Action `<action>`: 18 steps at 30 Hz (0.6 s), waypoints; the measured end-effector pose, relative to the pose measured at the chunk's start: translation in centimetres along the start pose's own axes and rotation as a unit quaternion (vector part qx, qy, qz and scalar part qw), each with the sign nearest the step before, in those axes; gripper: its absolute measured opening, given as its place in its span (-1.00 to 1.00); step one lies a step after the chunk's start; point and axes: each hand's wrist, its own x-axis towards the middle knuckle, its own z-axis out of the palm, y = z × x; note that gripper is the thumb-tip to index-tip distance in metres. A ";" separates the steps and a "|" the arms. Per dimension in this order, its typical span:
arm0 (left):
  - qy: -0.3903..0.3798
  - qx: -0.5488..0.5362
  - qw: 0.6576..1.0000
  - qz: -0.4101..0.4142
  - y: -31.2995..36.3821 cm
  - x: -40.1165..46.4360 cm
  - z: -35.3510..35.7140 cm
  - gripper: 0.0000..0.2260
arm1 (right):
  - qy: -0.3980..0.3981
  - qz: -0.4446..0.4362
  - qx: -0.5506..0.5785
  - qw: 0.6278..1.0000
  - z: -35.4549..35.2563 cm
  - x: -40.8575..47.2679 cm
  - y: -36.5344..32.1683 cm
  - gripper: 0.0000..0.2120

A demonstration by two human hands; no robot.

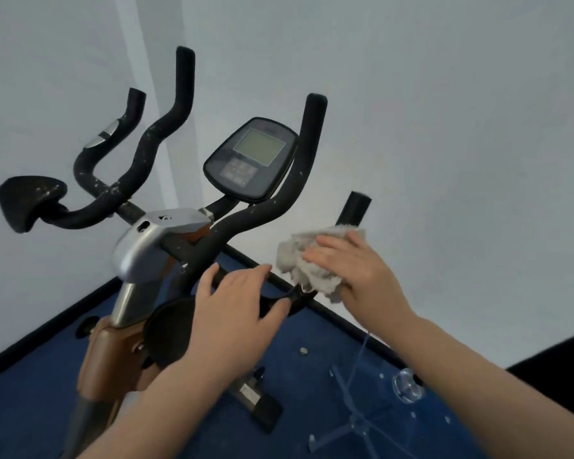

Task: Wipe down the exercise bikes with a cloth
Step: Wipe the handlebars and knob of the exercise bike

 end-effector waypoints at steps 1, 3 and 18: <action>-0.001 0.011 1.000 0.007 0.0 0.0 0.0 -0.54 | 0.013 0.007 -0.020 1.000 -0.8 0.9 1.3 -0.56; 0.006 0.021 1.000 0.019 0.2 0.0 -0.1 -0.54 | 0.029 -0.008 -0.096 0.995 -1.6 2.0 3.0 -0.56; 0.006 0.017 0.999 0.032 0.0 1.6 0.5 -0.55 | 0.047 0.095 0.005 0.994 -3.0 5.2 4.1 -0.63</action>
